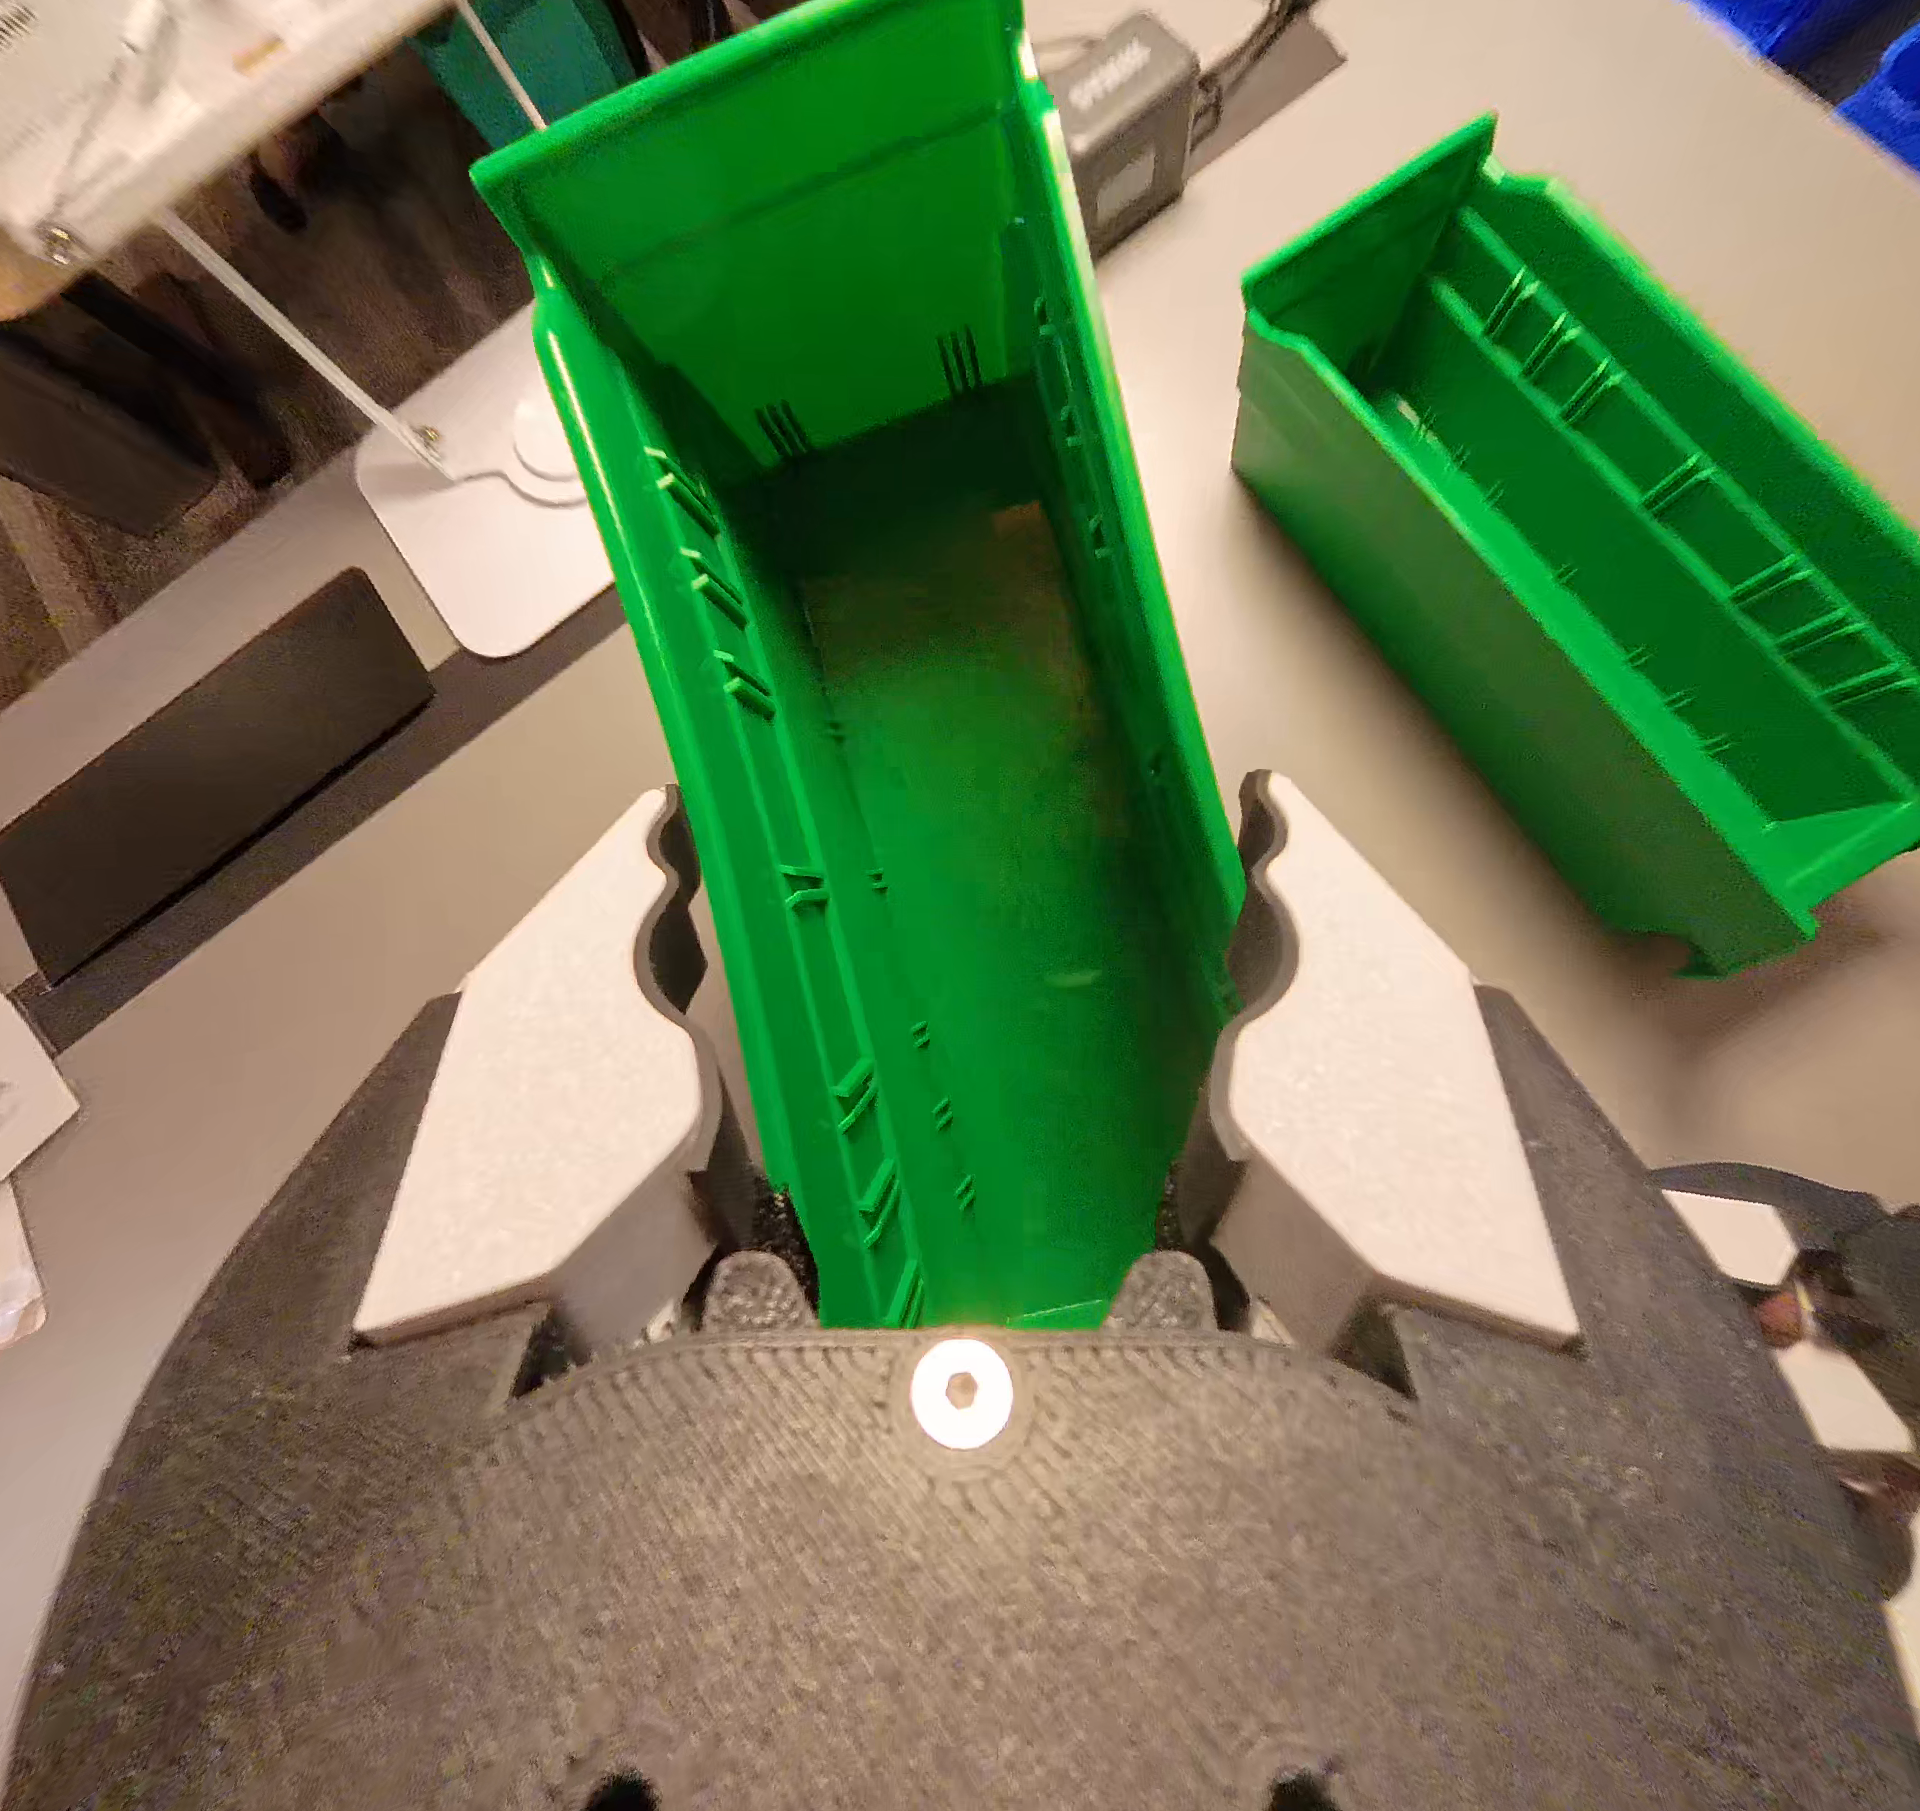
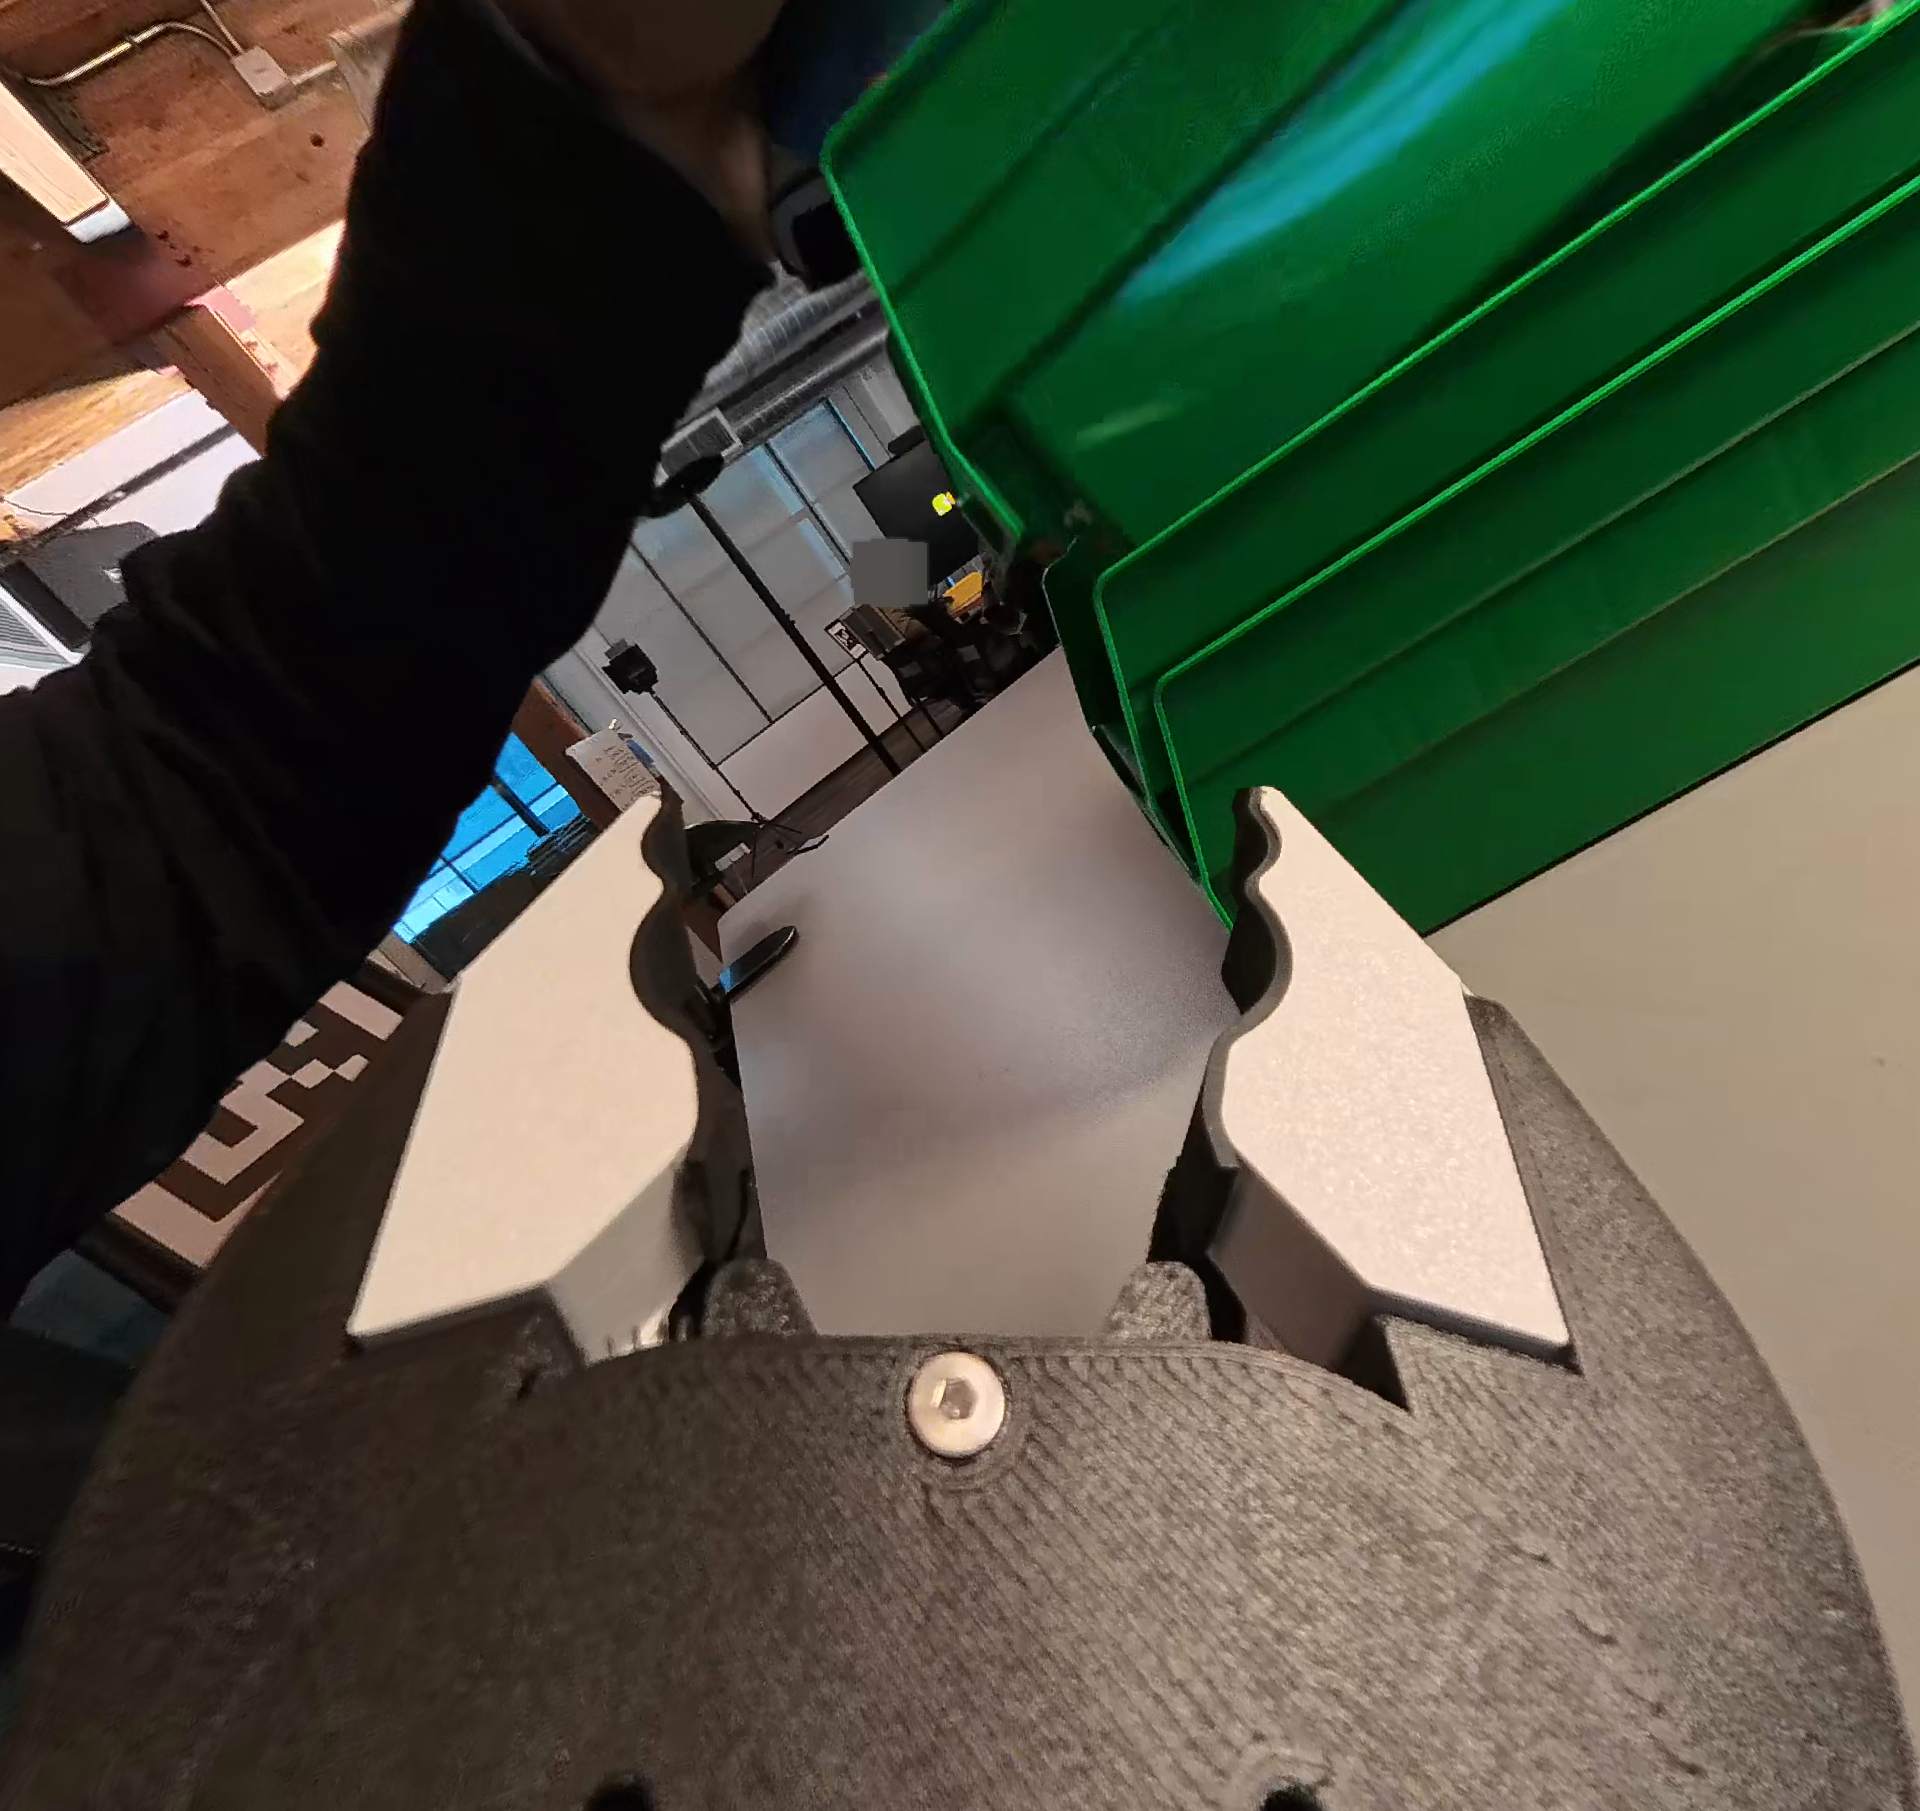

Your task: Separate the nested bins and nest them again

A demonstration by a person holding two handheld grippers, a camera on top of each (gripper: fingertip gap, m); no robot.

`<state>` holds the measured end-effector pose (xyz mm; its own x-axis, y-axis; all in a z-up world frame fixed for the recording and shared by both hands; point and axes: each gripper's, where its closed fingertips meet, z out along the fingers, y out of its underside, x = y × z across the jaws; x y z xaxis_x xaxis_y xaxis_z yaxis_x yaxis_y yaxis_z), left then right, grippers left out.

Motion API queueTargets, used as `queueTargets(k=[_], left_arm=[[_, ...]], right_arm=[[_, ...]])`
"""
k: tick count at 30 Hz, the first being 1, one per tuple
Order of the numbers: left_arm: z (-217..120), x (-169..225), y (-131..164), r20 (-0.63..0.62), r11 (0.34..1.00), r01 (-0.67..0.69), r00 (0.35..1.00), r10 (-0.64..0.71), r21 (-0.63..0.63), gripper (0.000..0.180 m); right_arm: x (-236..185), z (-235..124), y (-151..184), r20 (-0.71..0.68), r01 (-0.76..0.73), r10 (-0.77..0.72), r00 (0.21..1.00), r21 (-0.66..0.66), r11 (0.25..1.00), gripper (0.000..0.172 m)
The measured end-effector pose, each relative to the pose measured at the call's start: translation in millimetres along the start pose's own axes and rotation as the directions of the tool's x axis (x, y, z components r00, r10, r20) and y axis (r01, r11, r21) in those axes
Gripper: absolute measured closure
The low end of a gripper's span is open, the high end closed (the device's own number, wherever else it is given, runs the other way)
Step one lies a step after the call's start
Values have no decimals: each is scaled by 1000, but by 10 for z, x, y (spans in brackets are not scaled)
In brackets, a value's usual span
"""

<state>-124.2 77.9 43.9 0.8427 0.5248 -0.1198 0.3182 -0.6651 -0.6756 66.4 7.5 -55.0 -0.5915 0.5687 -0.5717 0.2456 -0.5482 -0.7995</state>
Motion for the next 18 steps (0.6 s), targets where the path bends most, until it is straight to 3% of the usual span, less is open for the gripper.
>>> queueTargets(k=[5, 9, 12, 18], left_arm=[[-507, -381, -98, 0, 993, 79, 997, -80, 92, 77], [-794, -984, 168, 92, 988, 119, 987, -128, 104, 76], [-809, -1489, 635, 171, 989, 139, 974, -146, 53, 76], [-554, -2271, 1920, 274, 961, 246, 940, -205, -126, 75]], right_arm=[[-10, -11, -12, 10, -6, 6, 1000, 7, 1000, 67], [-12, -9, -12, 14, -10, 10, 1000, 6, 1000, 67], [-10, -8, -9, 15, -14, 14, 1000, 4, 1000, 68], [-5, -4, -1, 10, -13, 13, 1000, -1, 1000, 68]])
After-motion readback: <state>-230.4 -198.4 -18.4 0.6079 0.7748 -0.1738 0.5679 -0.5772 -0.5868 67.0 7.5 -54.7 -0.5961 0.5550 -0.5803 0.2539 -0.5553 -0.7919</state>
